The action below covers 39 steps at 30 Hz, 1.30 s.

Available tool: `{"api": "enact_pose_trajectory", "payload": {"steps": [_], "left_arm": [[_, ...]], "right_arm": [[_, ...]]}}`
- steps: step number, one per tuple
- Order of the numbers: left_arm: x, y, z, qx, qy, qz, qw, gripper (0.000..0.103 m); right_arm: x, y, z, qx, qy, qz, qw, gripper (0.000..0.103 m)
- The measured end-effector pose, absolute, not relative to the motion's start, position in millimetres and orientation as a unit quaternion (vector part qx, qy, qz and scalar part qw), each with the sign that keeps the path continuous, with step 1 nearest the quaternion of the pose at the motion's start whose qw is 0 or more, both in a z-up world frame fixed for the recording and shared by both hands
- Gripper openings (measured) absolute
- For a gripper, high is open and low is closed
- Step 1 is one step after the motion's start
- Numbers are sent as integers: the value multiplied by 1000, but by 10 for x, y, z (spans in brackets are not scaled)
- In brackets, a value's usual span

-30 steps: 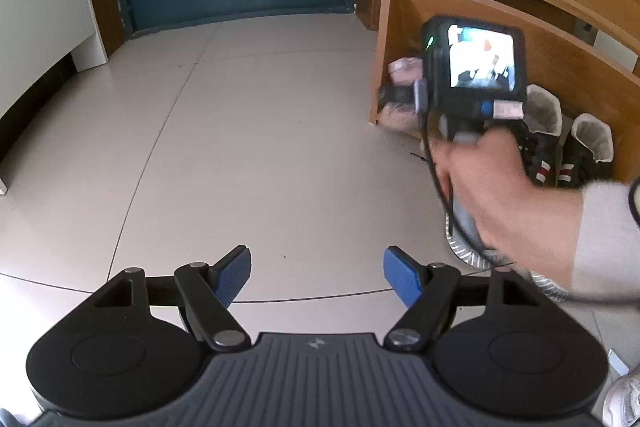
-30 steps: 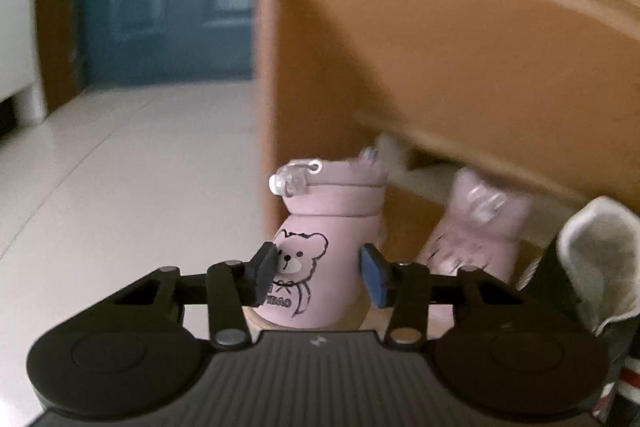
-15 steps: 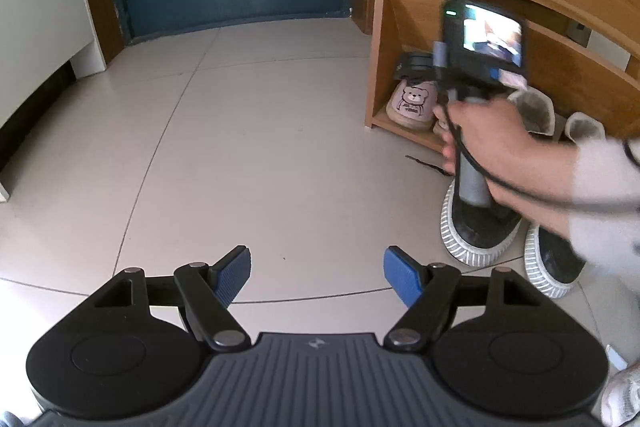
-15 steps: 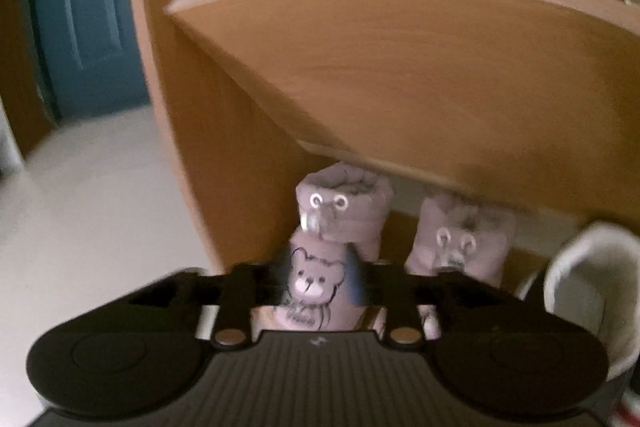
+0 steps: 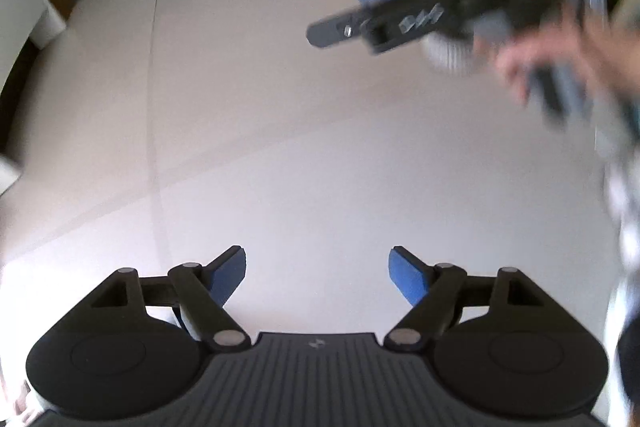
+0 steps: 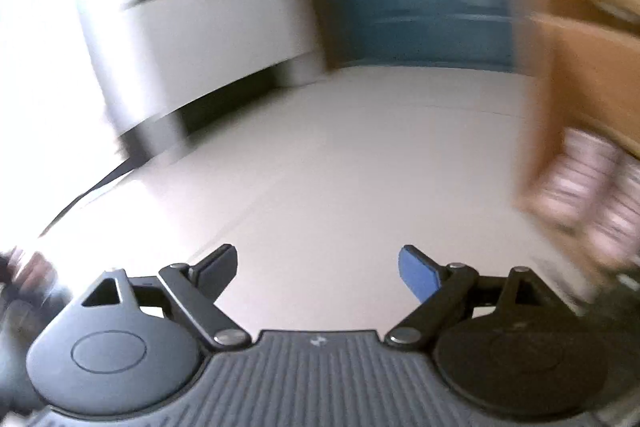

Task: Organize scattered shoes
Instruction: 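Move the left tool to a blue-gray slipper on the floor and close on its rim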

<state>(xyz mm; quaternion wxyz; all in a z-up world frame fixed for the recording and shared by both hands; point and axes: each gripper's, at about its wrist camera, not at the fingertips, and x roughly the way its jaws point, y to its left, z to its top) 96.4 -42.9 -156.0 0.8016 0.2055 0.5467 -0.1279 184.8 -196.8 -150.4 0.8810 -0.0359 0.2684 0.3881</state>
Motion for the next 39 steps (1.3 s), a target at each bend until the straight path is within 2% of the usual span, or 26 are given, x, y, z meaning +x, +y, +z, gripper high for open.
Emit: {"api": "enact_pose_trajectory", "payload": {"steps": [2,6,8,11,14,18,23,26,29,30,31,33,36,38,39], "left_arm": [[733,-227,-1586,208,567,-108,790,85],[321,231,-1803,140,626,-105,760,88],[207,367,-1887,114,626,-90,766,88],[-9,569,-1969,91,602,-58,791,88],[-71,681,-1933,105,588,-31,801,88],[-8,942,-1824,111,566,23,816,88],[273,1166,-1790,178,517,-1,837,88],[290,1097,-1858,344,474,-101,804,88],[248,1089,-1958,439,447,-192,756,78],[272,1105,-1945,436,449,-231,745,72],[315,1117,-1937,428,462,-259,732,61],[382,1124,-1928,415,486,-292,711,57],[461,1133,-2013,392,539,-348,660,65],[508,1128,-2202,378,586,-374,612,83],[526,1123,-2312,384,599,-370,597,84]], "right_arm": [[1607,-1575,-1427,-89,280,465,835,88],[1245,-796,-1369,-155,334,545,753,88],[1036,-368,-1371,-173,357,572,718,88],[801,165,-1396,-208,338,598,696,88],[900,397,-1539,-193,333,594,707,88],[1087,330,-1812,-110,380,578,714,90],[1273,-19,-1819,-107,425,533,724,90],[1358,-249,-1716,-99,428,518,734,90],[1375,-435,-1554,-107,409,517,745,90],[1368,-491,-1498,-107,400,518,749,90],[1359,-548,-1438,-107,390,519,753,90],[1333,-669,-1320,-105,372,520,762,91],[1271,-861,-1191,-91,351,518,775,91],[1241,-935,-1164,-89,343,515,780,91],[1222,-977,-1156,-91,340,514,782,91]]}}
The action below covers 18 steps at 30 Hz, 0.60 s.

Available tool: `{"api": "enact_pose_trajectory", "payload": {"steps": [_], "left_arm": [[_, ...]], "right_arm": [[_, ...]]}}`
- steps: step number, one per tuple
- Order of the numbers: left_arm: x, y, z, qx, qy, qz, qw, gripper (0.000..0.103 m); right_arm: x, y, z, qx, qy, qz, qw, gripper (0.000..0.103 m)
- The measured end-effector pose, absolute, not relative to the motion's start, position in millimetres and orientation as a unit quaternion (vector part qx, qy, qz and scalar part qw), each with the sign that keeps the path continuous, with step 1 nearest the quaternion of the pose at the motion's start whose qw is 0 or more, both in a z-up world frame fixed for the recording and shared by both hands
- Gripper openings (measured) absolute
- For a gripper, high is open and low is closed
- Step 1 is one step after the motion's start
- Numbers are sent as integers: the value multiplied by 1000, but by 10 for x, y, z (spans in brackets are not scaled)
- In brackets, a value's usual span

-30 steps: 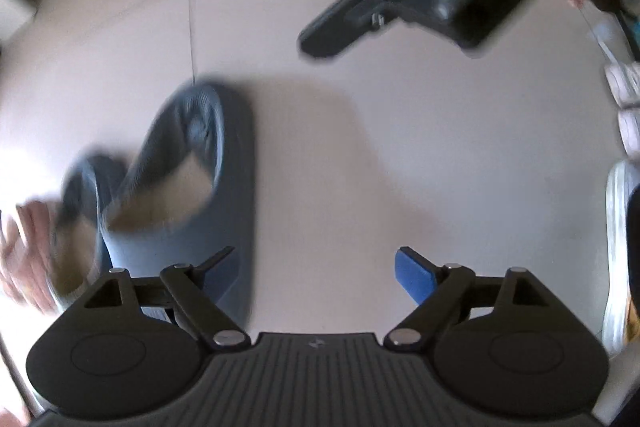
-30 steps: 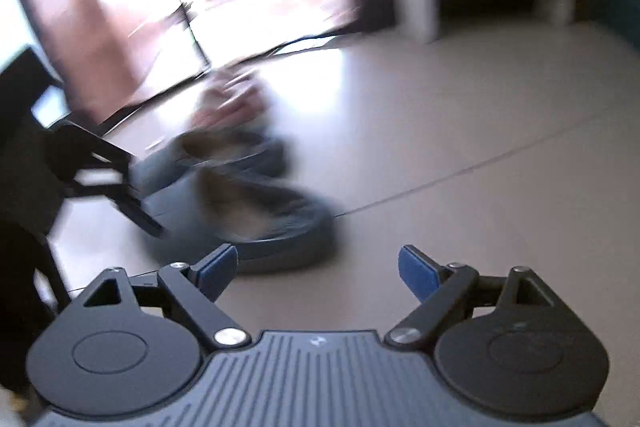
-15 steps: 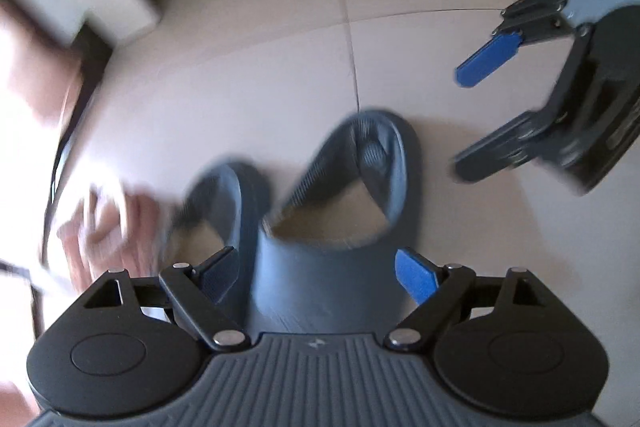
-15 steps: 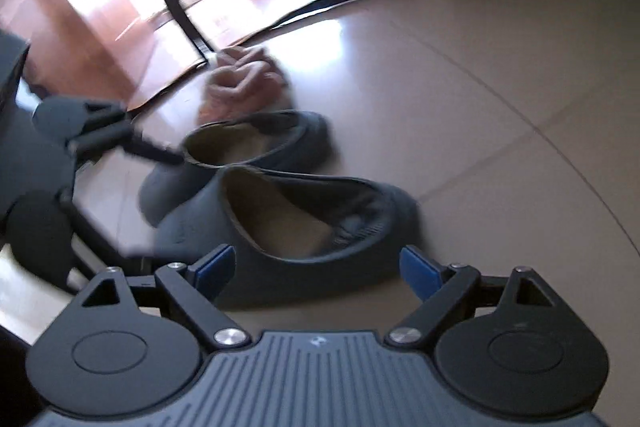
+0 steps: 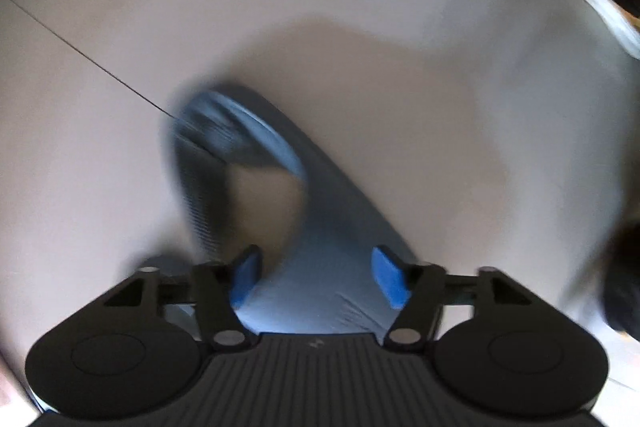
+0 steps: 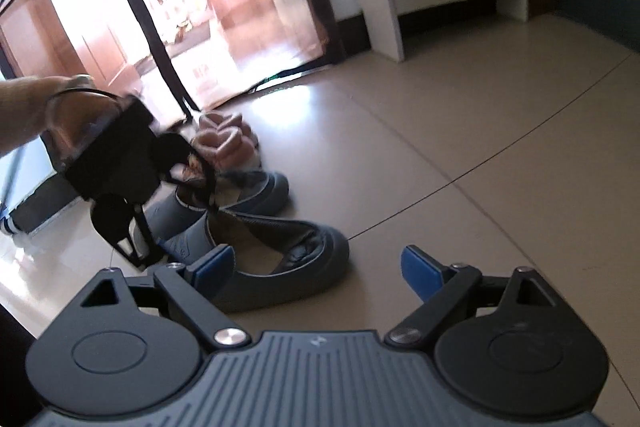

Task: Organize scattered shoes
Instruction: 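Move the left tool to a blue-gray slipper on the floor and close on its rim, then lift the blue-gray slipper with the left tool while the right tool closes on its rim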

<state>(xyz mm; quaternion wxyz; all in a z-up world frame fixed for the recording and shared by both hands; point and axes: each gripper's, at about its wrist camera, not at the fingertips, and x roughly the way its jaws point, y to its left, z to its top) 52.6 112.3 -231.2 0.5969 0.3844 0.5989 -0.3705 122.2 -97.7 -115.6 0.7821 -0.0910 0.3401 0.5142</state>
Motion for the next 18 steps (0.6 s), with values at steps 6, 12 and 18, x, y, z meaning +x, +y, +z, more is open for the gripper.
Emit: {"api": "enact_pose_trajectory", "payload": {"steps": [6,12,18], "left_arm": [[638,962,-2351,332,620,-382,600,43],[696,796,-2320,289,643,-302,642,28],[855,320,-1992,256,571,-308,716,14]], "right_arm": [[1124,-1179,-1143,-100,326,502,795,91],[1036,-1440,-1132,-102,299,484,816,91],[1139,-1902,-1138,-59,292,414,860,91]]}}
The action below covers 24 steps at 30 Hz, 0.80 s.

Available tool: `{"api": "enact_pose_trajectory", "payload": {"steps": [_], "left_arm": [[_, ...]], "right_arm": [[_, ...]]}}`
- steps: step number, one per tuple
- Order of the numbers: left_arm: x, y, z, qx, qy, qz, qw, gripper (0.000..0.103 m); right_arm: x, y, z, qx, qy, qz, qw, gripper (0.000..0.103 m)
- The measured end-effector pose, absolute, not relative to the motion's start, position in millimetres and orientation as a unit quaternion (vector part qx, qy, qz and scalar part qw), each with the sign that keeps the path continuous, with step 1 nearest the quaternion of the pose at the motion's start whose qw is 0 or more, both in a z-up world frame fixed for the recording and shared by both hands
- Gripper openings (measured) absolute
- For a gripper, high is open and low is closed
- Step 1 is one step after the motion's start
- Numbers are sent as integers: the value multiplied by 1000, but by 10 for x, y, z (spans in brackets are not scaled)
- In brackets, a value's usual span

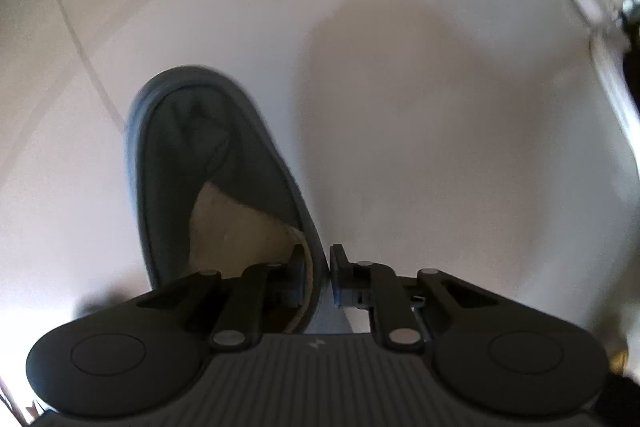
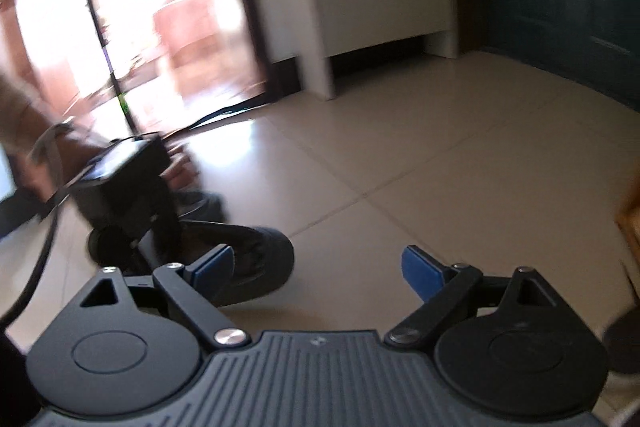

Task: Organize scattered shoes
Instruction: 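Lift the blue-gray slipper with the left tool while the right tool closes on its rim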

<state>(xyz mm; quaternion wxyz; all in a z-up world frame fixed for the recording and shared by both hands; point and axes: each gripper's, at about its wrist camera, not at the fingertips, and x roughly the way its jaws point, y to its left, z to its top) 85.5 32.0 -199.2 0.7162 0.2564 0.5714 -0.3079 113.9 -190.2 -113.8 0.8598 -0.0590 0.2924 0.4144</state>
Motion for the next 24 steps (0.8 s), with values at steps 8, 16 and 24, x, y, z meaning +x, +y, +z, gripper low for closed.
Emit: {"api": "enact_pose_trajectory", "payload": {"steps": [8,16,24], "left_arm": [[1413,-842,-1709,212,478,-383,762,13],[2161,-2013,-2022,119,454,-390,792,21],[2128,-1942,-1807,162,445,-375,797,58]], "right_arm": [[1453,-2760,-969,14,266,249,931,91],[1695,-3549,-1051,105,282,92,949,91],[1681,-3762,-1225,106,268,127,949,91]]}}
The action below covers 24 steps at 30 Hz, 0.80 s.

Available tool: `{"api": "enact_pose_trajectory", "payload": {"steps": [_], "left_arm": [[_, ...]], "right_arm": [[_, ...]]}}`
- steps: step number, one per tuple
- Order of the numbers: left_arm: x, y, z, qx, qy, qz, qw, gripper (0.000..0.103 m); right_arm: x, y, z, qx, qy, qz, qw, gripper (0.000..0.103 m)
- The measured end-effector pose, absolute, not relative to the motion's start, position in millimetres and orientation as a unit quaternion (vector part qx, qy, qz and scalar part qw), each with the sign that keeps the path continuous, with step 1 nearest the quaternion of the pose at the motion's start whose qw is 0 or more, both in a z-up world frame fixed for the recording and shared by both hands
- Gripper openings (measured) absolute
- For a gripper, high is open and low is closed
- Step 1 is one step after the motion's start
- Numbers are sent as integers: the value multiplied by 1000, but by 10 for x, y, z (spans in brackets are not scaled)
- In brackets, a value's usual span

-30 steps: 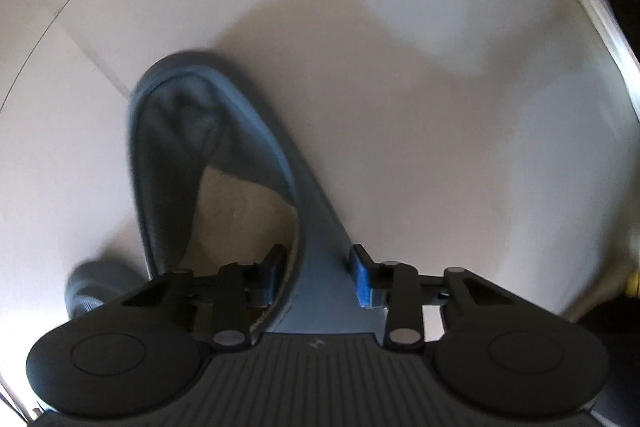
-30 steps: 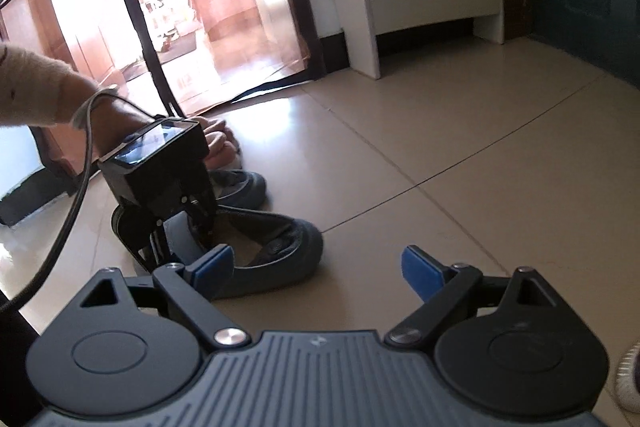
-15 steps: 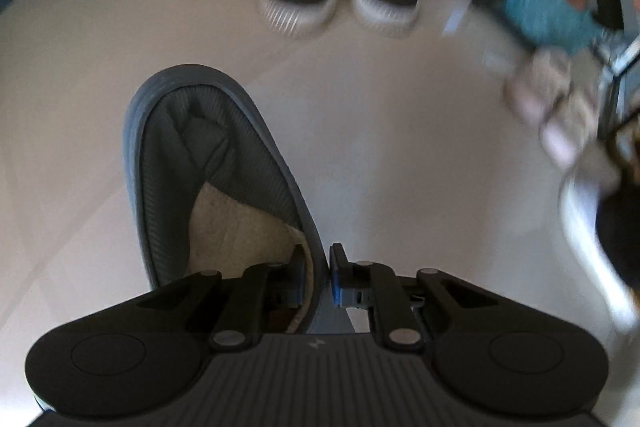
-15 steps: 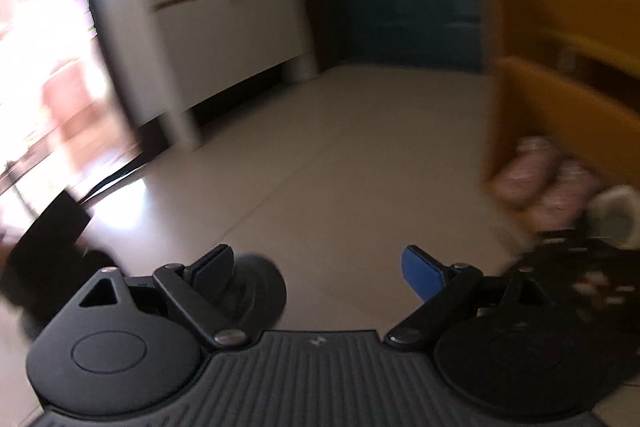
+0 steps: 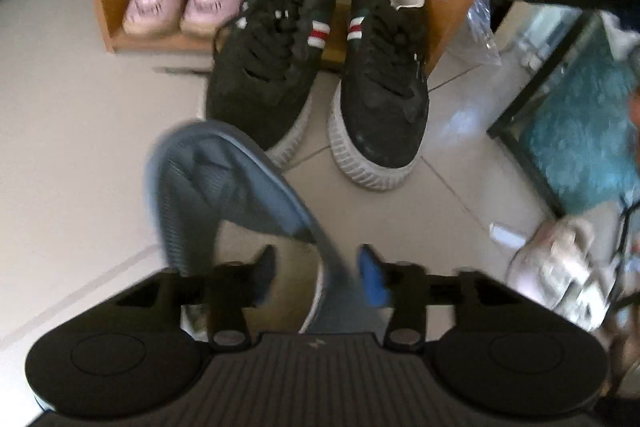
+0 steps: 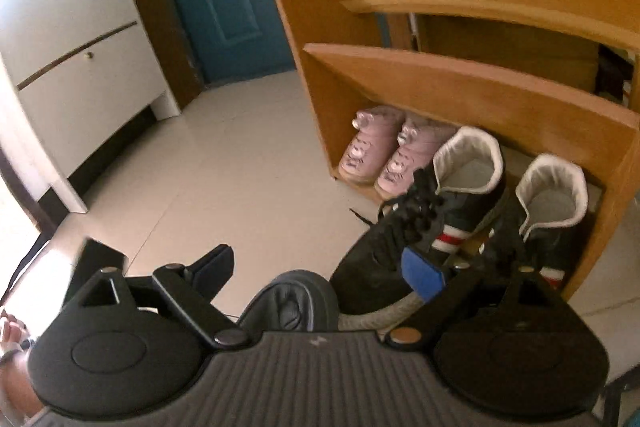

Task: Organize scattered shoes
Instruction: 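Lift the blue-gray slipper with the left tool while the right tool closes on its rim, then open the left tool to release the slipper while the right tool holds it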

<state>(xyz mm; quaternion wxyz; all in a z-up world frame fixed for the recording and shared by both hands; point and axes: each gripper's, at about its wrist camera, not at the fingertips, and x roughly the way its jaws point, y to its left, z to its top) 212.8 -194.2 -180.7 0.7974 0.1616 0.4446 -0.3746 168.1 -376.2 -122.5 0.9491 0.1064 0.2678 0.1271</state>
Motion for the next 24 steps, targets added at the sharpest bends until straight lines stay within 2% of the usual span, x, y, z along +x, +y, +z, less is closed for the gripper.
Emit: {"api": "enact_pose_trajectory", "payload": {"steps": [3,7,9,10,11,13,17,18,20,22,23,24], "left_arm": [[2047,-1698,-1639,191,440,-369,796,61],[1719,-1269,-1383,183,443,-349,805,67],[1532,-1121,-1370,170,440,-337,815,68],[1446,-1056,-1389,160,436,-329,822,68],[1382,-1003,-1415,150,434,-325,827,68],[1294,-956,-1537,130,446,-324,825,68],[1107,-994,-1640,142,454,-313,822,69],[1072,-1005,-1640,139,453,-312,823,72],[1017,-1024,-1635,129,454,-309,826,90],[987,-1039,-1623,111,461,-303,827,95],[980,-1048,-1620,107,463,-302,826,103],[964,-1065,-1609,108,462,-301,827,103]], "right_arm": [[1653,-3744,-1237,104,249,204,941,91],[1645,-3474,-1243,46,274,287,917,91],[1626,-3263,-1268,1,294,316,902,83],[1620,-3095,-1317,-43,312,336,888,69],[1619,-2958,-1372,-84,326,351,874,61],[1630,-2694,-1507,-168,356,374,840,60],[1681,-2430,-1662,-233,385,398,799,60],[1731,-2384,-1700,-234,396,399,793,60],[1799,-2321,-1783,-237,419,399,780,60],[1841,-2244,-1897,-252,442,394,765,62],[1825,-2216,-1927,-257,442,394,764,63],[1821,-2197,-1941,-258,440,392,766,64]]}}
